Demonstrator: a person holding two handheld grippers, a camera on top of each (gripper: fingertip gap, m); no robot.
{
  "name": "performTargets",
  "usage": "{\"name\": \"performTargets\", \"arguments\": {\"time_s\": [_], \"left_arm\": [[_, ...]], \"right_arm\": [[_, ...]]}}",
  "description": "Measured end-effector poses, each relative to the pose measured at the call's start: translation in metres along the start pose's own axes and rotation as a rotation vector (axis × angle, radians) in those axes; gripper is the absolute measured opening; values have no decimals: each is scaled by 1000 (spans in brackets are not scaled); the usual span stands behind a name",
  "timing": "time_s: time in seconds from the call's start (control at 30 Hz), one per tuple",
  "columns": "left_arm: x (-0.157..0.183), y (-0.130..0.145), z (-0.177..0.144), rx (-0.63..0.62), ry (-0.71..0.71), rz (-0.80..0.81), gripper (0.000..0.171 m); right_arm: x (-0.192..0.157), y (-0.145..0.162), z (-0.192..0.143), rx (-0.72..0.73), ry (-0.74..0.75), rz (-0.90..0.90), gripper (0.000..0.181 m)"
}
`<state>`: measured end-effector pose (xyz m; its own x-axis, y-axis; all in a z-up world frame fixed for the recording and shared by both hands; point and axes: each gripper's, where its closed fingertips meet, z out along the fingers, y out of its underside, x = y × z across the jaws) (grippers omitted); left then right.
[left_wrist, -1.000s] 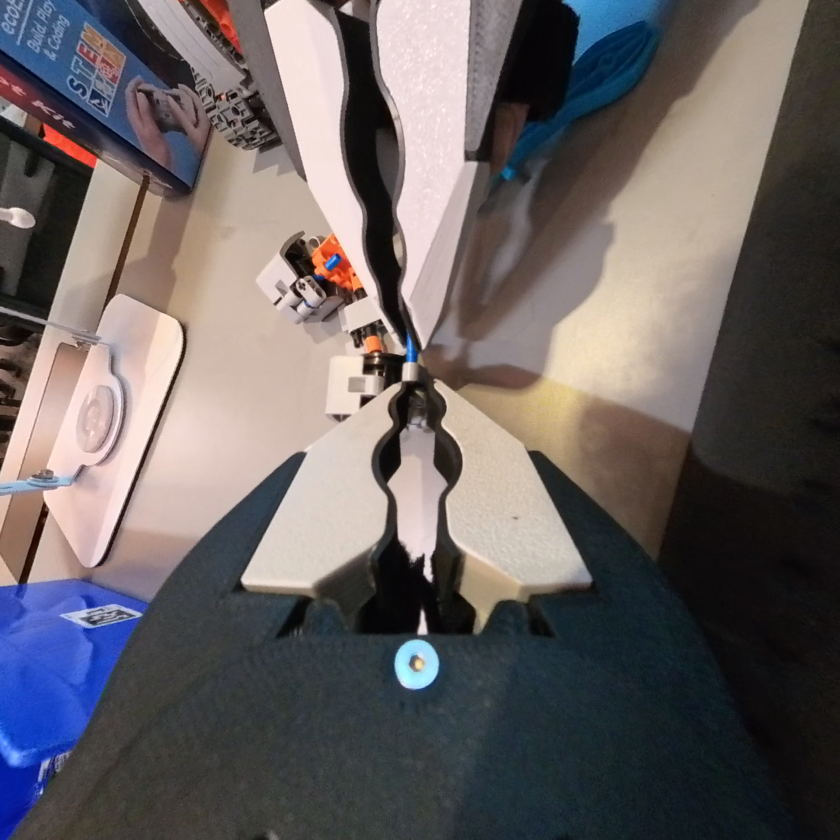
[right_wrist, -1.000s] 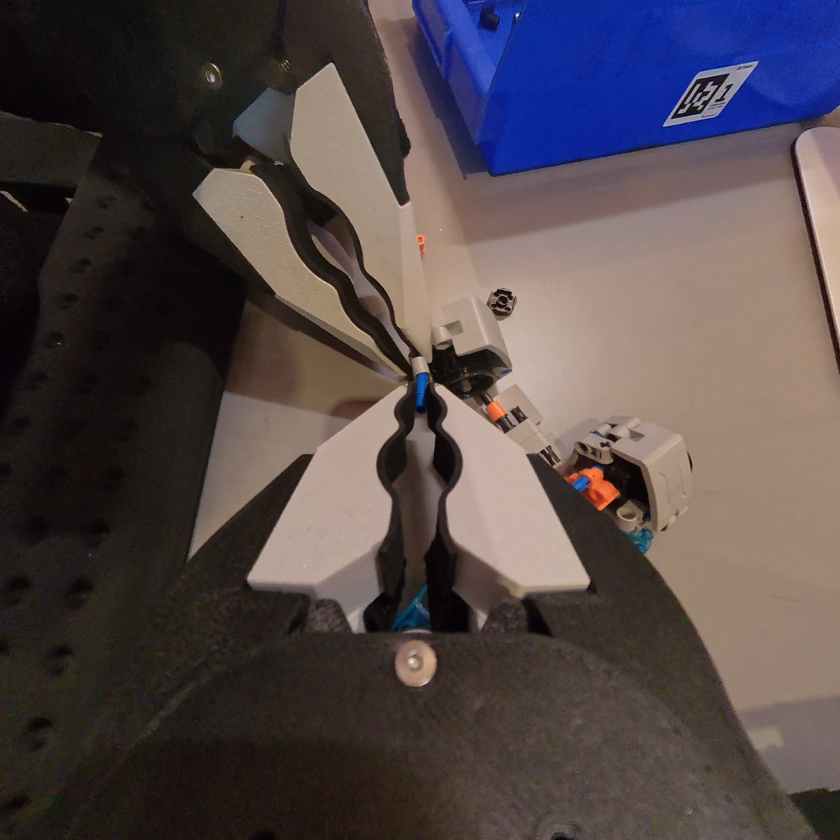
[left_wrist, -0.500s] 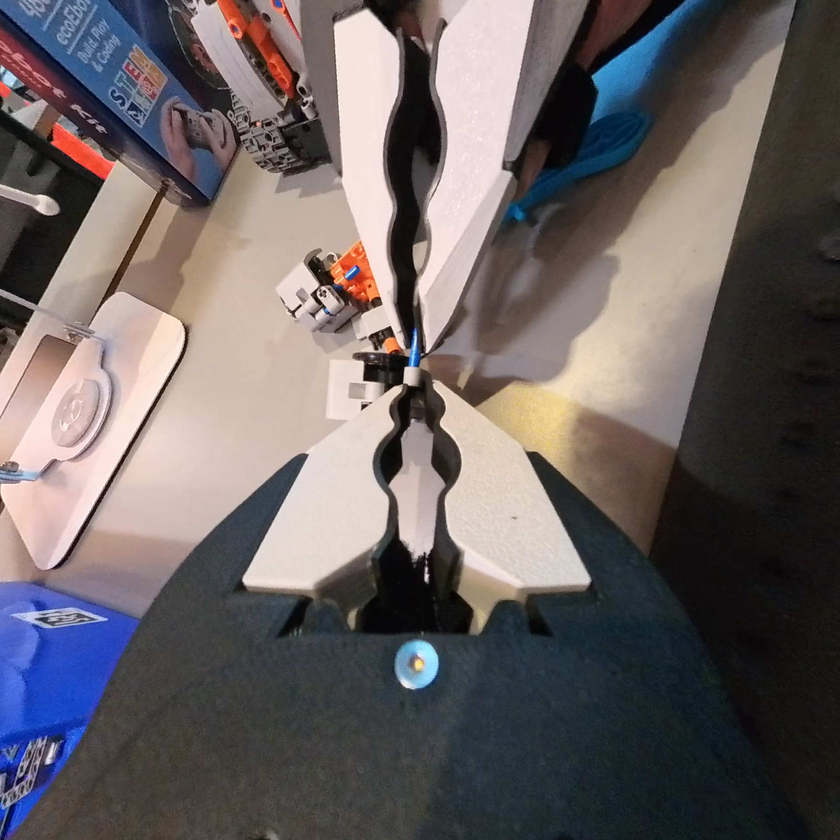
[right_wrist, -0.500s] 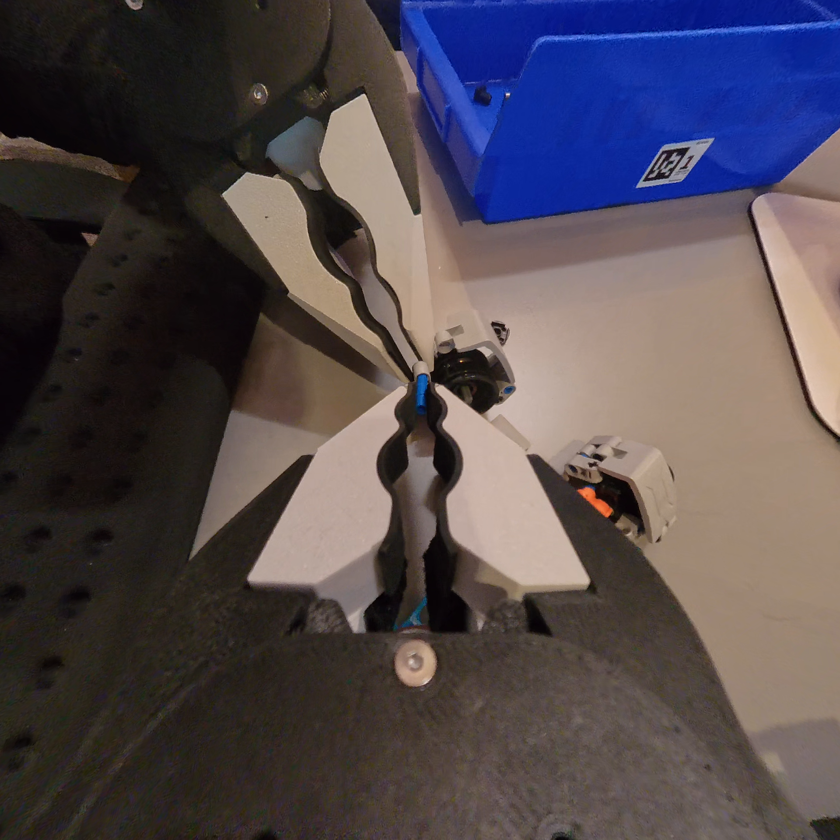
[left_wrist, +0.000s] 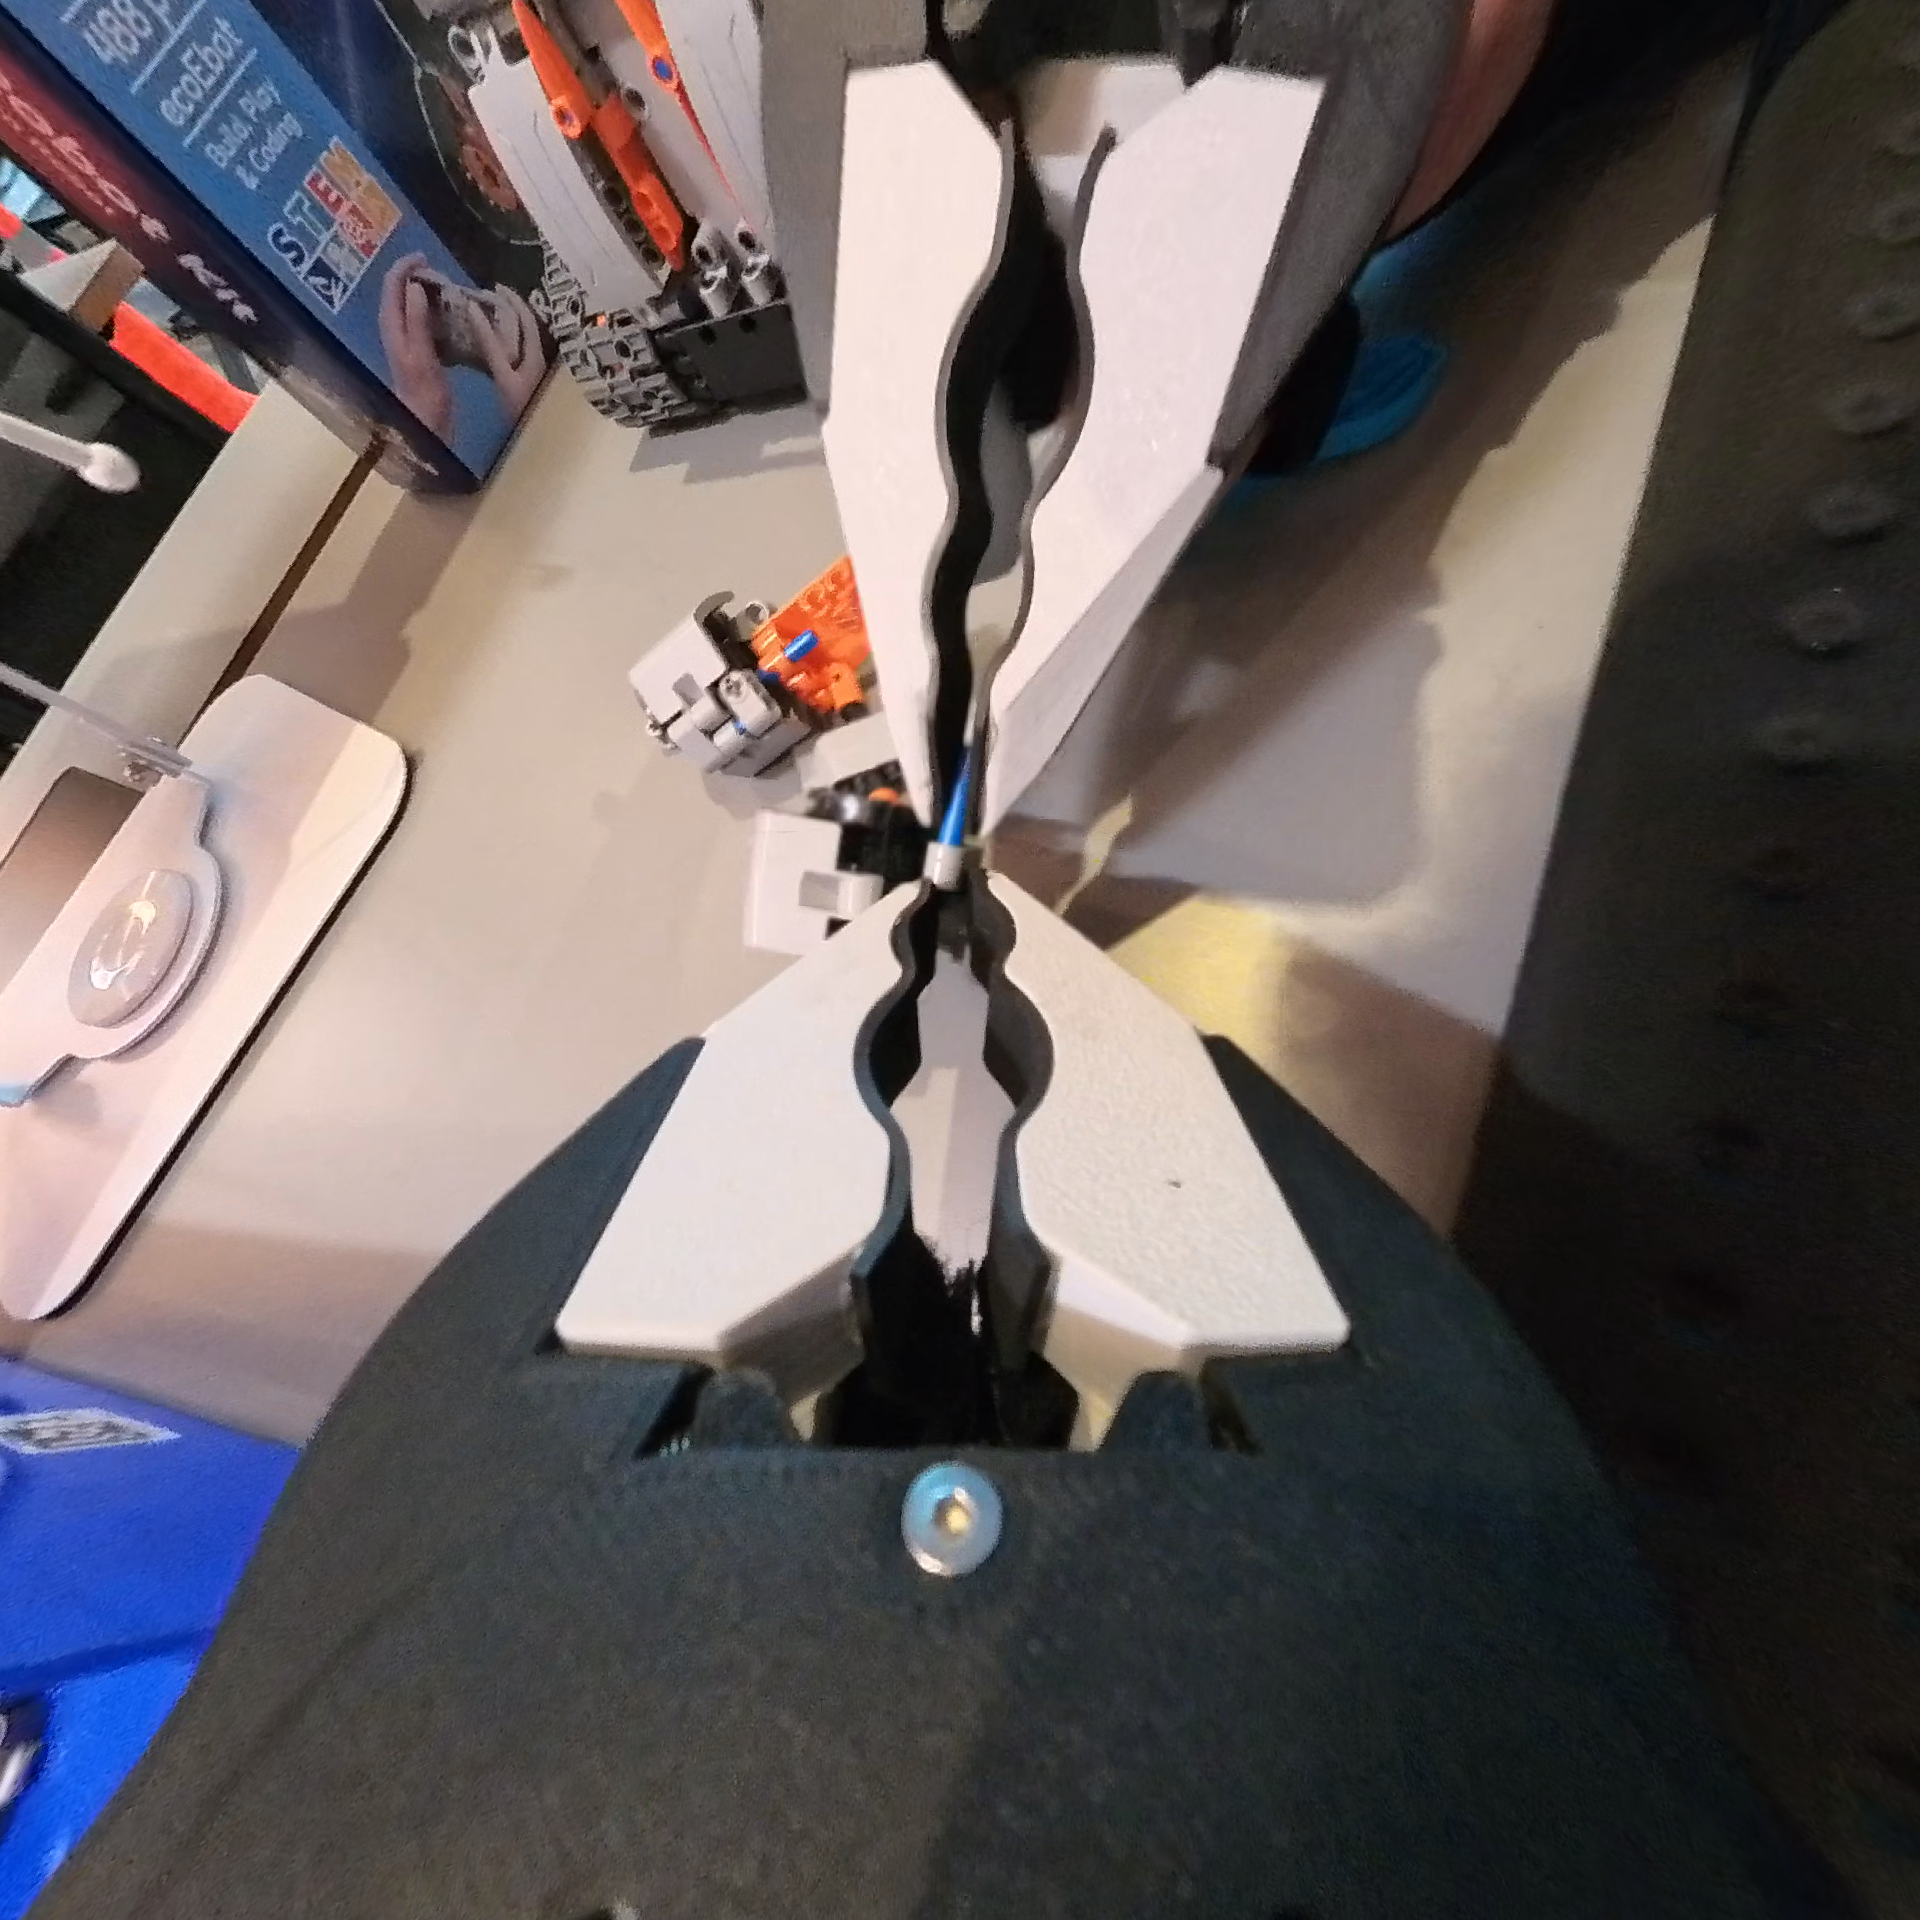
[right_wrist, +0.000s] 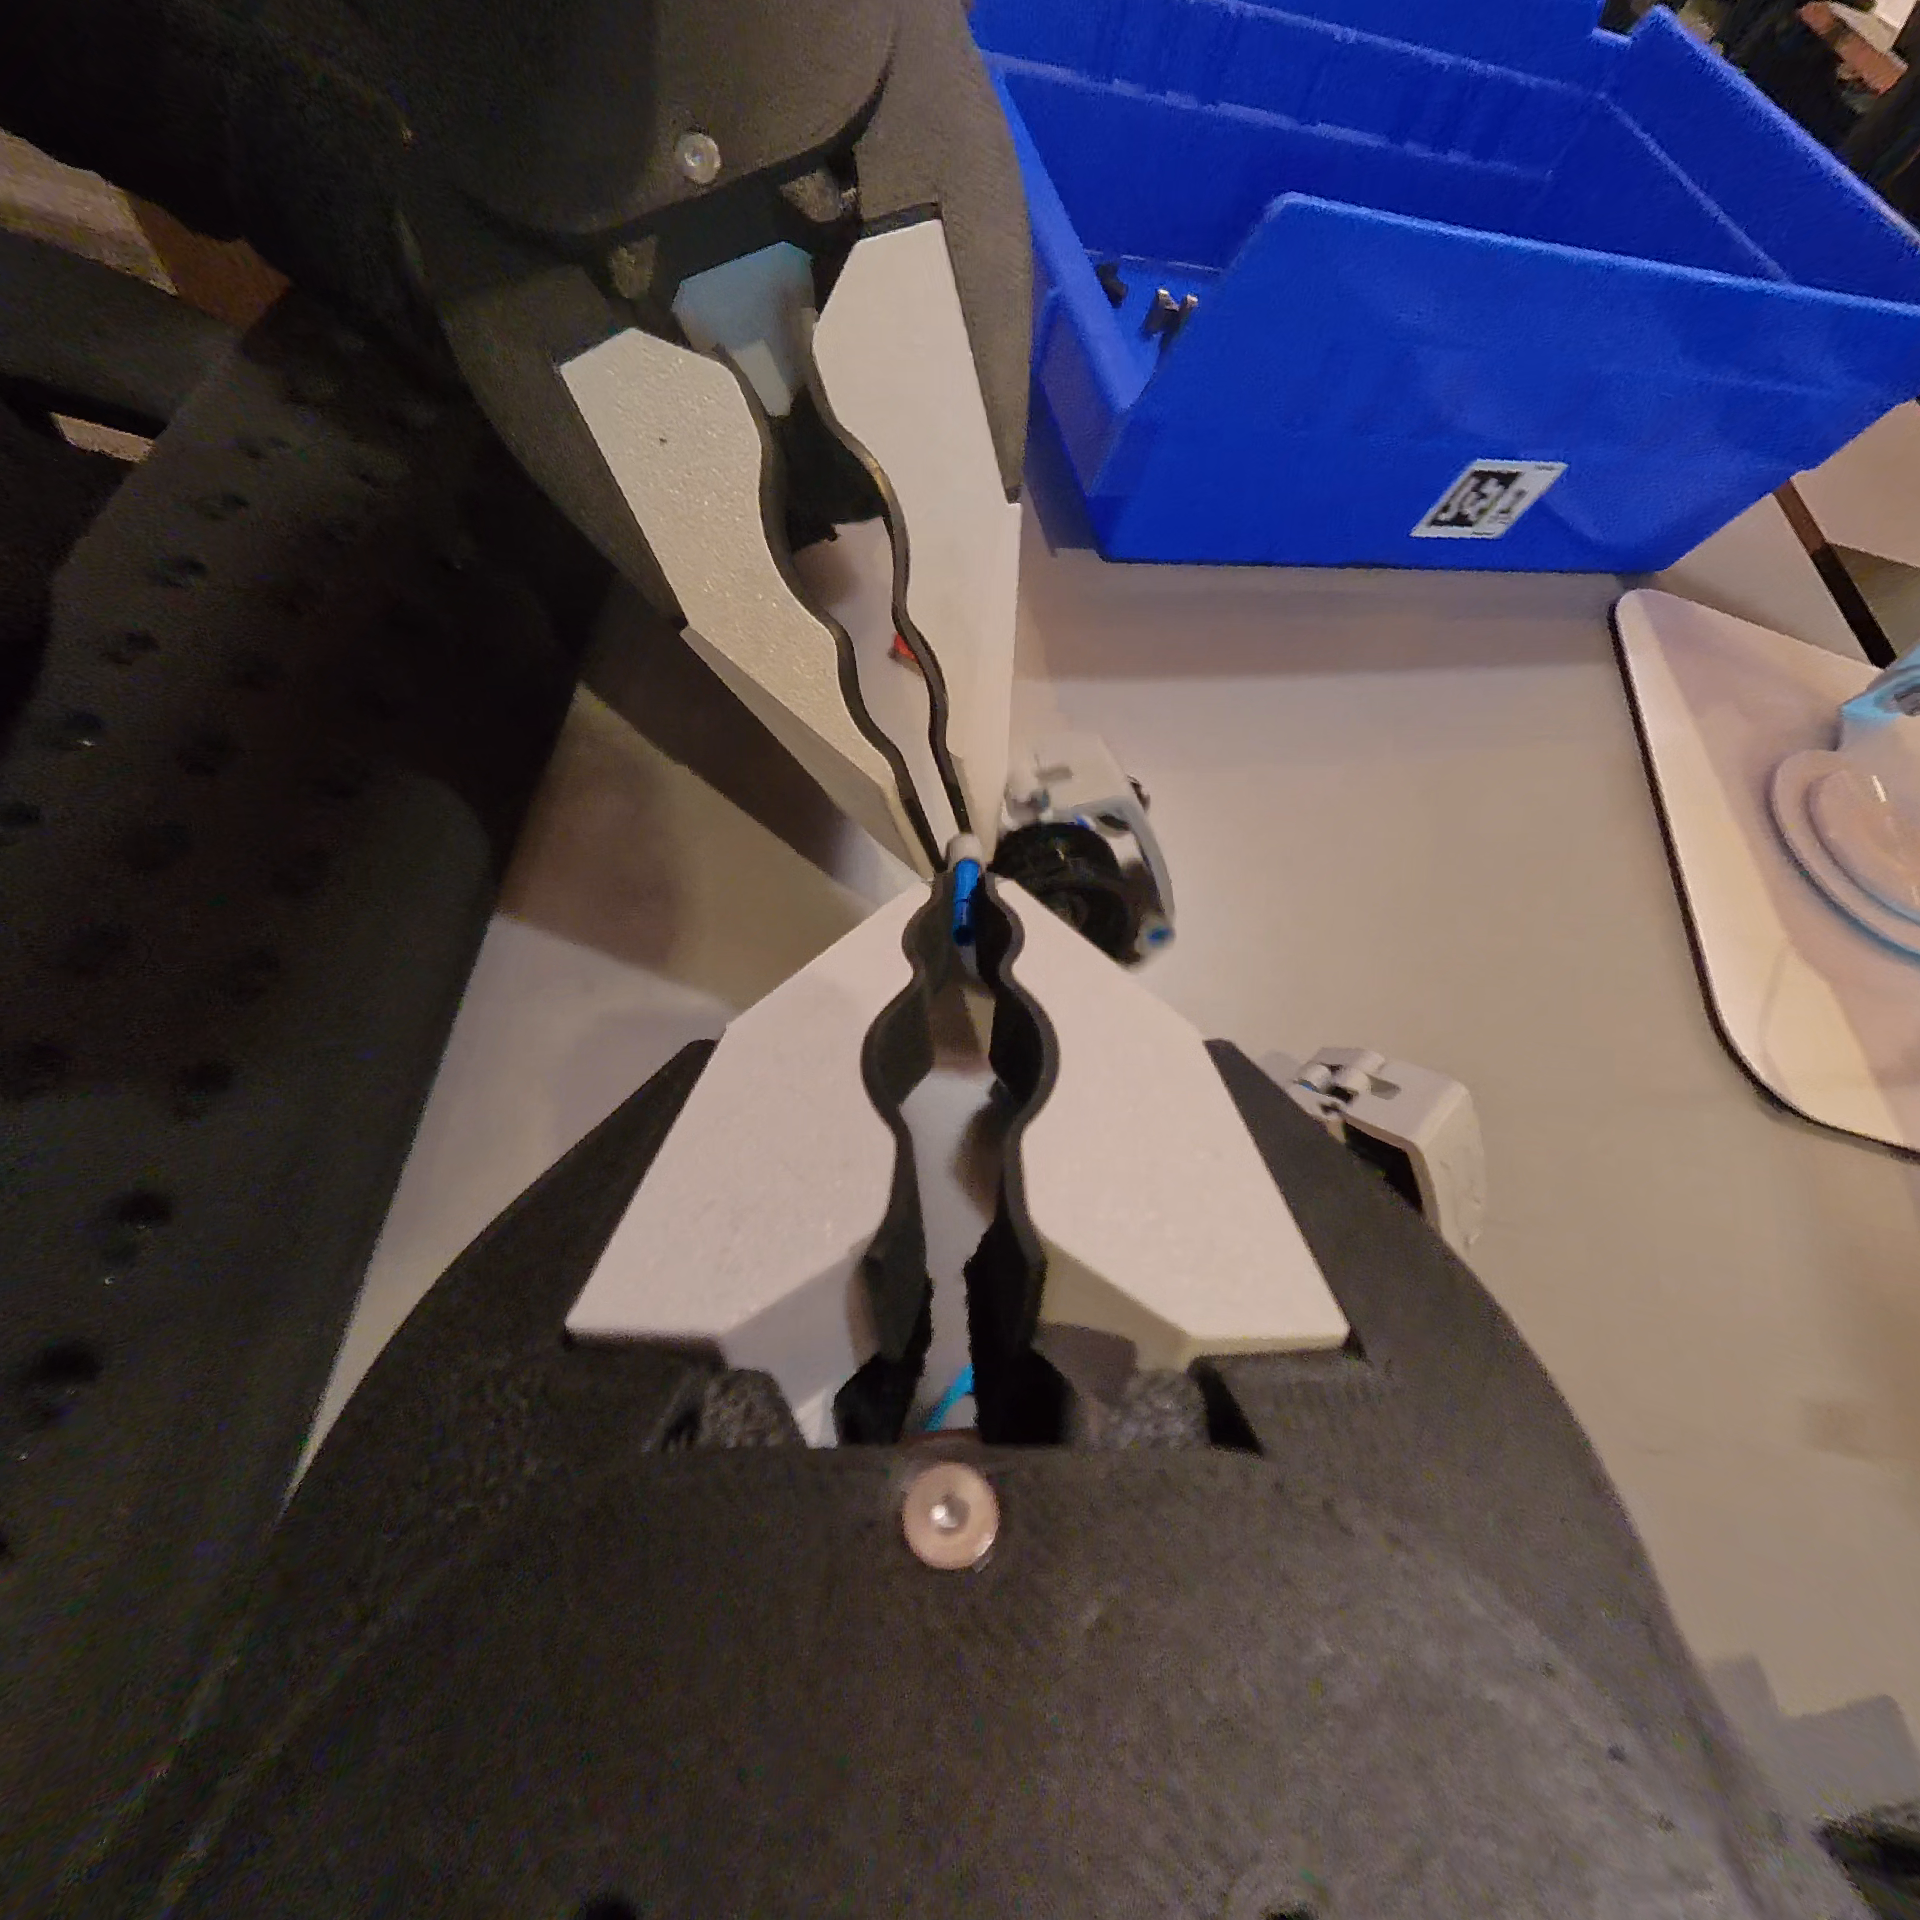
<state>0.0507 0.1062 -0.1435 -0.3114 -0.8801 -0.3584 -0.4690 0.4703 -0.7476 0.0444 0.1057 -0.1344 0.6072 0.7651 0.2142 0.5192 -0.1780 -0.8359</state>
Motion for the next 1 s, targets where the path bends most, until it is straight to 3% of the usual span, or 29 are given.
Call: {"name": "performTargets", "arguments": {"time_s": [0.4, 0.53, 0.6, 0.7, 0.83, 0.9, 1.0], "left_arm": [[7, 7, 5, -73, -32, 119, 1], [3, 1, 3, -42, -49, 111, 4], [-2, -8, -8, 1, -105, 132, 17], [-7, -16, -24, 56, -172, 180, 21], [-20, -10, -16, 22, -192, 99, 73], [-18, -12, -11, 23, -151, 76, 73], [-9, -19, -7, 49, -73, 62, 52]], "right_arm": [[-6, 9, 6, -44, -81, 36, 1], [-1, 5, 0, 2, -126, 142, 1], [3, 2, -6, 20, -134, 165, 2], [1, -3, -12, 66, -190, 204, 2], [-3, -11, -17, 113, -243, 229, 2], [-6, -15, -20, 141, -272, 241, 2], [-7, -21, -24, 176, -305, 268, 2]]}}
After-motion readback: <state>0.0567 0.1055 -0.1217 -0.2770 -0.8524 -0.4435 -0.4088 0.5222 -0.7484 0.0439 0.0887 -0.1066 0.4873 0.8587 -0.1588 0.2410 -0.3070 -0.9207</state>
